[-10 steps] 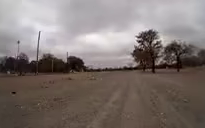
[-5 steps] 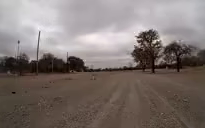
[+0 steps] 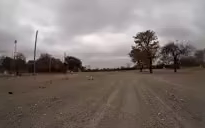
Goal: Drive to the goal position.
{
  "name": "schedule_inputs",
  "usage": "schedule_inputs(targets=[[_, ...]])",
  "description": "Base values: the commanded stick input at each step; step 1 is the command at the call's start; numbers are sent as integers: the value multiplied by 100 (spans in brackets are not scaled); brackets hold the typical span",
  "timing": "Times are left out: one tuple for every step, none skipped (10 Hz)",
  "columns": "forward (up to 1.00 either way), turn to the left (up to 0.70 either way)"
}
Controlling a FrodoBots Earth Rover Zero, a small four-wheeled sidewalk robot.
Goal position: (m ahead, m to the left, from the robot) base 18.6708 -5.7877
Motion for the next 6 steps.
schedule_inputs(targets=[[0, 0], [0, 0], [0, -8], [0, -70], [0, -70], [0, -60]])
